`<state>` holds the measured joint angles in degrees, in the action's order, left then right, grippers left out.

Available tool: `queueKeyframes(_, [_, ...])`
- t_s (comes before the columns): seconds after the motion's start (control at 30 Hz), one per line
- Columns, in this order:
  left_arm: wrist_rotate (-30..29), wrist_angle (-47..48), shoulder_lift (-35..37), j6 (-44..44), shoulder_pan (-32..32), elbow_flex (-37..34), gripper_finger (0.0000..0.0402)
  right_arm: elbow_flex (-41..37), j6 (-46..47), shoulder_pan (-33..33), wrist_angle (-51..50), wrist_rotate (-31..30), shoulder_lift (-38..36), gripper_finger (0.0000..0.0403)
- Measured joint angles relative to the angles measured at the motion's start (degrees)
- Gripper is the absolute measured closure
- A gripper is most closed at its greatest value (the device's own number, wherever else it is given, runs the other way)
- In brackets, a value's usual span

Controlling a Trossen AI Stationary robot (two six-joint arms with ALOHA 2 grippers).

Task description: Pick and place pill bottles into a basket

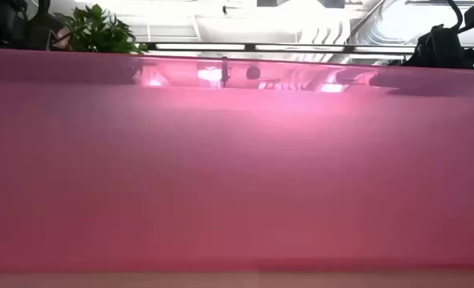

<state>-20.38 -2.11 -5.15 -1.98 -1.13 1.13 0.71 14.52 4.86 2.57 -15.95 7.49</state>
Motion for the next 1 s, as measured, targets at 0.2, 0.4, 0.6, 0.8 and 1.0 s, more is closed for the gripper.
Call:
queueKeyframes(0.2, [0.0,0.0,0.0,0.0,0.0,0.0,0.019,0.0,0.0,0.0,0.0,0.0,0.0,0.0091])
queueKeyframes(0.4, [0.0,0.0,0.0,0.0,0.0,0.0,0.019,0.0,0.0,0.0,0.1,0.0,0.0,0.0091])
queueKeyframes(0.6, [-0.4,-2.1,0.0,0.1,0.0,0.0,0.019,0.0,0.0,0.0,1.1,0.0,0.0,0.0091])
queueKeyframes(0.8, [-0.4,-1.9,0.0,0.4,0.0,1.1,0.019,2.2,0.0,0.0,-1.4,-0.1,0.0,0.0091])
queueKeyframes(1.0, [-1.1,4.8,-0.2,3.1,0.0,5.9,0.019,5.2,0.0,0.0,-7.2,-0.3,0.0,0.0091])
